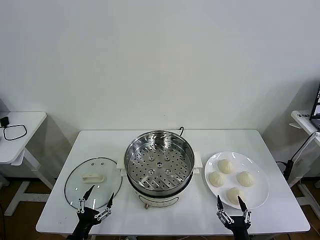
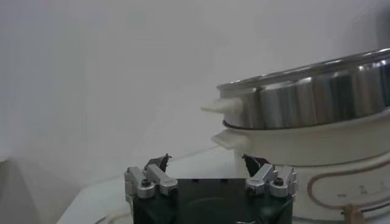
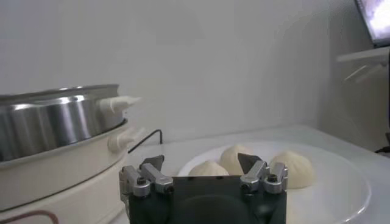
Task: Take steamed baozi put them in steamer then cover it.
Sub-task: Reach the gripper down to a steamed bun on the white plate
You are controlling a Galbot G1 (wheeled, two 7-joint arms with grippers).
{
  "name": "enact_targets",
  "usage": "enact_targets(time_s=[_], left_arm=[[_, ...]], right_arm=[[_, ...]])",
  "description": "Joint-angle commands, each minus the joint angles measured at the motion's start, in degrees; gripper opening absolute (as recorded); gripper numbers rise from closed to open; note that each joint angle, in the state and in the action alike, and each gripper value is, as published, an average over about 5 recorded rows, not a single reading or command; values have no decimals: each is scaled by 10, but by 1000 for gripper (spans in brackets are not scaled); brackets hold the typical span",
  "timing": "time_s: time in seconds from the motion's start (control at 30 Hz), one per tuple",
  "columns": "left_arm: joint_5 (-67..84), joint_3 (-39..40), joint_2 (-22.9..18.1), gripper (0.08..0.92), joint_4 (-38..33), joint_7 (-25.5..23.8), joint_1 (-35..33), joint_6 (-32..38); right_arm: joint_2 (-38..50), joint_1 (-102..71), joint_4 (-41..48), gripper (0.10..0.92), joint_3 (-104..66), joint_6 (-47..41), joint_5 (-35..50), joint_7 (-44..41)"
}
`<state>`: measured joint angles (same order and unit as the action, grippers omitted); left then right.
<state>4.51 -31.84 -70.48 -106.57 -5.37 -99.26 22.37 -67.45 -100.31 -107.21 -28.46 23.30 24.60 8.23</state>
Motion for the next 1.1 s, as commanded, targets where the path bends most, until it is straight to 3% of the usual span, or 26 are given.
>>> enact_targets(time_s=[0.03, 0.17, 0.33, 0.53, 0.7, 0.93, 1.1], left_arm=[[-4, 1, -3, 823, -10, 3, -3, 2], [-6, 5, -5, 823, -19, 6, -3, 0], [-8, 9, -4, 823, -24, 8, 0, -1], [-8, 13, -2, 823, -24, 11, 11, -2], [-8, 19, -1, 823, -24, 12, 18, -4], [-8, 21, 0, 823, -23, 15, 23, -6], [-7, 22, -1, 823, -26, 24, 27, -8]], right_arm=[[39, 64, -20, 823, -14, -77, 9, 52], [82, 158, -12, 823, -19, -152, 59, 77], [143, 304, 62, 823, 10, -205, 115, 85], [234, 457, 184, 823, 104, -238, 191, 9], [322, 523, 266, 823, 173, -256, 169, -227], [385, 702, 403, 823, 325, -239, 32, -622], [368, 846, 476, 823, 447, -220, -61, -778]])
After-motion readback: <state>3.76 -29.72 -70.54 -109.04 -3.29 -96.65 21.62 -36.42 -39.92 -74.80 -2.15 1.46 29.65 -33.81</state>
